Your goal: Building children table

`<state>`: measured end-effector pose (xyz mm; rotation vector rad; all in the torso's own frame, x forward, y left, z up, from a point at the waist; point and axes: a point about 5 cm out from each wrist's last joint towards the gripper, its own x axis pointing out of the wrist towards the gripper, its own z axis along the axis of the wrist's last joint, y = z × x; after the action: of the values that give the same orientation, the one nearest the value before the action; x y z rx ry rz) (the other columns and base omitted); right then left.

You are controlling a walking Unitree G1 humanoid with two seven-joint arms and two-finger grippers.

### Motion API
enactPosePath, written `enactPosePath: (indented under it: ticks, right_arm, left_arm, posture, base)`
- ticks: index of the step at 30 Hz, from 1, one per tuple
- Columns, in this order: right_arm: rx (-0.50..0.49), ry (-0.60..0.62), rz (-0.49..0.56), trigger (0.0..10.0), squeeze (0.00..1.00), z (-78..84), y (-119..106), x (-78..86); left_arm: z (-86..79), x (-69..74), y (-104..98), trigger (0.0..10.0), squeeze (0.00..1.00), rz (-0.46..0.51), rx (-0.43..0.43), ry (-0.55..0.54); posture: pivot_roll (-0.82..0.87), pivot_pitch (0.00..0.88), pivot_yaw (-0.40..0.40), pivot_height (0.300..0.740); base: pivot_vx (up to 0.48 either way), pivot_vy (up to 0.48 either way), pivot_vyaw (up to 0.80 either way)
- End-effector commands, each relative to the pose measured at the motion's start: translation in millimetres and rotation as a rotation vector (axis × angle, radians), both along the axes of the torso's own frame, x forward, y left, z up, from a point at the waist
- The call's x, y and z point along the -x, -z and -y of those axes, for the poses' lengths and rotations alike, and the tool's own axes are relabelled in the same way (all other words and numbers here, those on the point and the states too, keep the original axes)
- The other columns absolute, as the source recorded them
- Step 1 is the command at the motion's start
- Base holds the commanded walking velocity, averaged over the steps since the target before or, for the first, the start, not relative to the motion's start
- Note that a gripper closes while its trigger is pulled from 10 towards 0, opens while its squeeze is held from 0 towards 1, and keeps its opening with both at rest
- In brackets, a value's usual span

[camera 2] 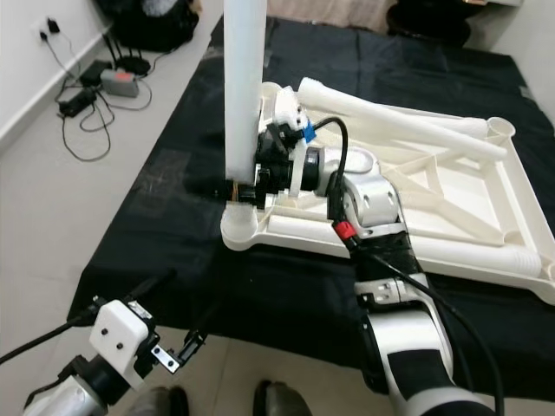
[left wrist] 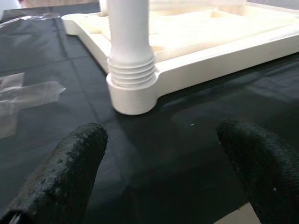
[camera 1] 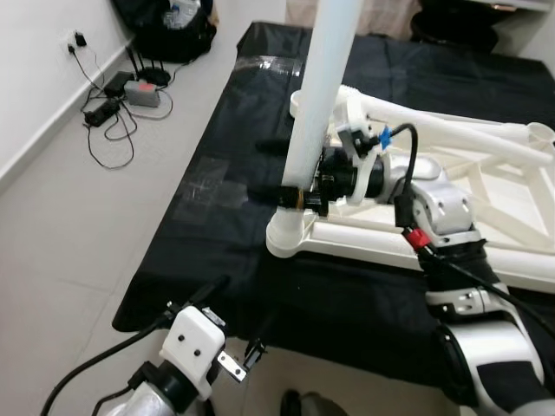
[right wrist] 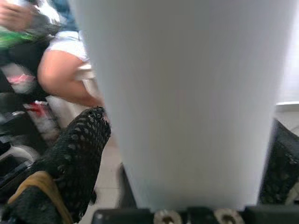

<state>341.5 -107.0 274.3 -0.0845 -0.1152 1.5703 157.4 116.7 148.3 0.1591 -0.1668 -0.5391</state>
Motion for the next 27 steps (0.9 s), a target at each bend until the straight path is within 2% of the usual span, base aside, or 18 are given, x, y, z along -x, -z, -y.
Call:
enactPosePath:
  ticks: [1, 2, 7, 13, 16, 18, 19, 20, 21, 22, 23, 24, 25, 26, 27]
  right_arm:
    - [-0.022, -0.056, 0.035, 10.0, 0.0, 4.4, -11.5, 1.4]
    - [-0.031, -0.091, 0.044, 0.0, 0.0, 8.6, -18.8, -2.4]
    - [-0.029, -0.123, 0.077, 0.0, 0.0, 12.4, -27.1, -8.6]
    - [-0.012, -0.113, 0.093, 0.0, 0.0, 19.0, -23.9, -7.2]
    - [0.014, -0.05, 0.119, 0.0, 0.0, 28.3, -18.8, -3.2]
    - [0.043, 0.098, 0.155, 0.0, 0.0, 38.4, -7.4, 1.6]
    - [0.083, 0.248, 0.154, 0.0, 0.0, 41.2, 6.2, 5.4]
    - [0.083, 0.248, 0.154, 0.0, 0.0, 41.2, 6.2, 5.4]
    - [0.116, 0.642, 0.132, 0.0, 0.0, 38.9, 28.5, 3.4]
    - [0.133, 0.944, 0.131, 0.0, 0.0, 44.4, 42.2, 4.2]
    - [0.133, 0.944, 0.131, 0.0, 0.0, 44.4, 42.2, 4.2]
    - [0.099, 1.375, 0.051, 0.0, 0.0, 57.9, 56.5, 16.7]
    - [0.157, 1.377, -0.036, 0.0, 0.0, 43.1, 83.0, 35.7]
    - [0.157, 1.377, -0.036, 0.0, 0.0, 43.1, 83.0, 35.7]
    - [0.164, 1.312, -0.115, 0.0, 0.0, 25.0, 101.5, 43.1]
  left_arm:
    - [0.4, 4.8, 1.8, 10.0, 0.0, -0.024, -0.016, 0.009]
    - [0.3, 7.7, 0.0, 10.0, 0.0, -0.027, -0.017, 0.009]
    - [-0.8, 10.9, -2.5, 10.0, 0.0, -0.035, -0.022, 0.005]
    - [-1.5, 7.0, 0.1, 10.0, 0.0, -0.04, -0.027, 0.004]
    - [-1.6, 1.1, 4.5, 10.0, 0.0, -0.044, -0.029, 0.004]
    - [-0.8, -5.7, 9.7, 10.0, 0.0, -0.047, -0.033, 0.003]
    - [-0.3, -8.5, 11.9, 10.0, 0.0, -0.048, -0.034, 0.003]
    - [-0.3, -8.5, 11.9, 10.0, 0.0, -0.048, -0.034, 0.003]
    - [-0.3, -11.9, 15.7, 10.0, 0.0, -0.052, -0.036, 0.002]
    - [-0.6, -15.0, 18.9, 10.0, 0.0, -0.056, -0.038, 0.0]
    - [-0.6, -15.0, 18.9, 10.0, 0.0, -0.056, -0.038, 0.0]
    - [-1.5, -18.0, 21.3, 10.0, 0.0, -0.059, -0.039, -0.001]
    - [-1.9, -23.8, 23.8, 10.0, 0.0, -0.061, -0.04, -0.003]
    - [-1.9, -23.8, 23.8, 10.0, 0.0, -0.061, -0.04, -0.003]
    - [-1.5, -30.6, 26.2, 10.0, 0.0, -0.06, -0.041, -0.001]
  posture:
    - [0.11, 0.302, -0.092, 0.74]
    - [0.12, 0.304, -0.091, 0.74]
    - [0.12, 0.303, -0.087, 0.74]
    - [0.1, 0.273, -0.083, 0.74]
    - [0.08, 0.235, -0.087, 0.74]
    - [0.07, 0.202, -0.103, 0.74]
    - [0.06, 0.179, -0.112, 0.74]
    - [0.06, 0.179, -0.112, 0.74]
    - [0.06, 0.145, -0.14, 0.74]
    - [0.05, 0.132, -0.146, 0.74]
    - [0.05, 0.132, -0.146, 0.74]
    - [0.05, 0.122, -0.143, 0.74]
    - [0.02, 0.104, -0.125, 0.74]
    - [0.02, 0.104, -0.125, 0.74]
    - [-0.01, 0.061, -0.107, 0.74]
  base:
    - [0.0, 0.0, 0.0]
    - [0.0, 0.0, 0.0]
    - [0.0, 0.0, 0.0]
    - [0.0, 0.0, 0.0]
    - [0.0, 0.0, 0.0]
    - [0.0, 0.0, 0.0]
    - [0.0, 0.0, 0.0]
    - [0.0, 0.0, 0.0]
    - [0.0, 0.0, 0.0]
    - [0.0, 0.0, 0.0]
    - [0.0, 0.0, 0.0]
    - [0.0, 0.0, 0.0]
    - [0.0, 0.0, 0.0]
    - [0.0, 0.0, 0.0]
    - [0.0, 0.0, 0.0]
